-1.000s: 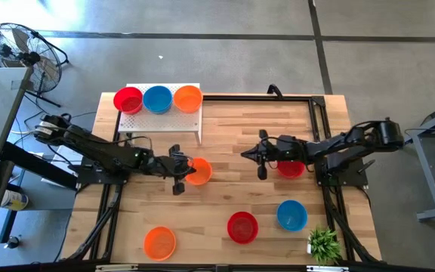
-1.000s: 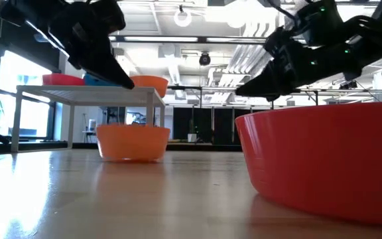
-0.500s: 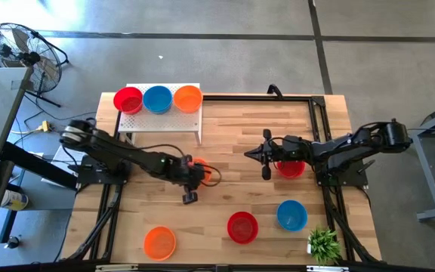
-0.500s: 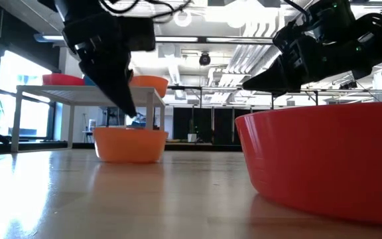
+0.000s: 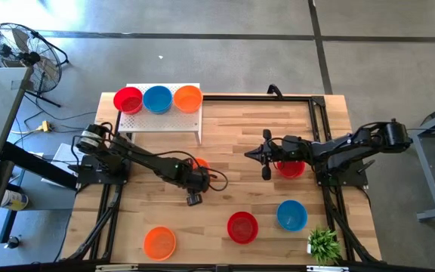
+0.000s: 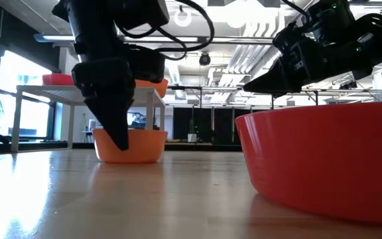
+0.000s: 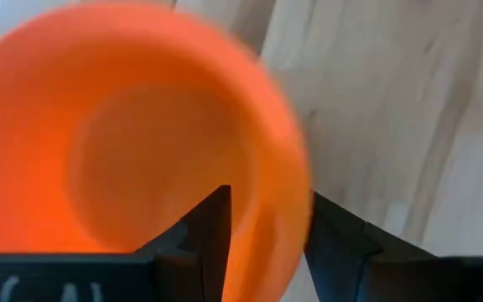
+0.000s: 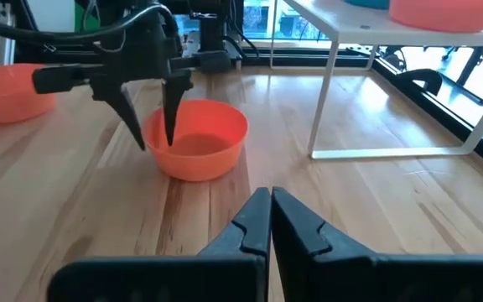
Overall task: Pick & Place Mini bowls
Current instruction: Stack the top orange bowl on the orange bowl on the shelf
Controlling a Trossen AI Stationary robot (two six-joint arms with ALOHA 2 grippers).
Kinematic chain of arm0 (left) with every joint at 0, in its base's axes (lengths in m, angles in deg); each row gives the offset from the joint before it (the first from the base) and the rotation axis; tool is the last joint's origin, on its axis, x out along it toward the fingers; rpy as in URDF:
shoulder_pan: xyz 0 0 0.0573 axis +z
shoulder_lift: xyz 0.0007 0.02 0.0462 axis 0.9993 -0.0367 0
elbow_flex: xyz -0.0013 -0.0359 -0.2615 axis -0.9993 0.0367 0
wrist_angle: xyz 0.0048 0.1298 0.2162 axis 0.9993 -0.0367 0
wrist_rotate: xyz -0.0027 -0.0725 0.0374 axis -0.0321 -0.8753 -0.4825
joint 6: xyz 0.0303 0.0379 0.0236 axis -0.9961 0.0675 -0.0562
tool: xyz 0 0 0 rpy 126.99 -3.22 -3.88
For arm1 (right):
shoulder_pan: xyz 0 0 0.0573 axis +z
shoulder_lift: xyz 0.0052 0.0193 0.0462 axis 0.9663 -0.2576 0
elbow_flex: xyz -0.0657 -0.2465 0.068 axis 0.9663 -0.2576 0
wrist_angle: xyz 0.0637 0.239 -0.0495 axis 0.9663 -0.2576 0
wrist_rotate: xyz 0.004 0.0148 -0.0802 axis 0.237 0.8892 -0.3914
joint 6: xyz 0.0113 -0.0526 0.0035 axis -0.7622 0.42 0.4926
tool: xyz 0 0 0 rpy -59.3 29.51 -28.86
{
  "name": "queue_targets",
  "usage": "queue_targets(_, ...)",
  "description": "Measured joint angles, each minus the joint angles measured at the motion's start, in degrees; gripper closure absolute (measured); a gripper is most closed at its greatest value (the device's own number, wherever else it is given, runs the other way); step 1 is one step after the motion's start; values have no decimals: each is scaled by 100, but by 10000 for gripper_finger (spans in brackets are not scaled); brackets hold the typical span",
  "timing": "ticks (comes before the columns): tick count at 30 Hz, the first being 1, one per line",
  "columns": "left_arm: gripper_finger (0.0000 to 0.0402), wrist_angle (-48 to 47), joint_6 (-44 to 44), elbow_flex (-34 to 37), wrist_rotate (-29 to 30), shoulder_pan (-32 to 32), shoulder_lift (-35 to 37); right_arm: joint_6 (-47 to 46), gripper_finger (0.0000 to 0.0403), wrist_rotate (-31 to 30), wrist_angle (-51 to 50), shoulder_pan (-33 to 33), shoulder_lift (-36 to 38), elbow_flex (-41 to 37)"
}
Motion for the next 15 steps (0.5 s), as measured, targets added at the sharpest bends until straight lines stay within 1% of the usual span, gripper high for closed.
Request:
queue_targets(2, 282, -10, 38, 2, 29, 0, 8, 1, 402, 0, 4, 0, 0, 0)
queue_targets(4, 304, -47, 43, 2, 69, 0, 8, 1, 401, 0, 4, 0, 0, 0)
queue_targets(8, 380, -237, -105, -20, 144, -7, 51, 2, 402, -44, 3, 0, 0, 0)
queue_targets(9, 389, -428, -149, -91, 144, -7, 89, 2, 402, -72, -5, 0, 0, 0)
queue_targets(12, 388, -914, -335, -537, 101, -7, 104, 2, 401, -82, -13, 0, 0, 0)
queue_targets(15, 396, -1649, -746, -1190, 97, -6, 102, 3, 402, -83, -34, 0, 0, 2)
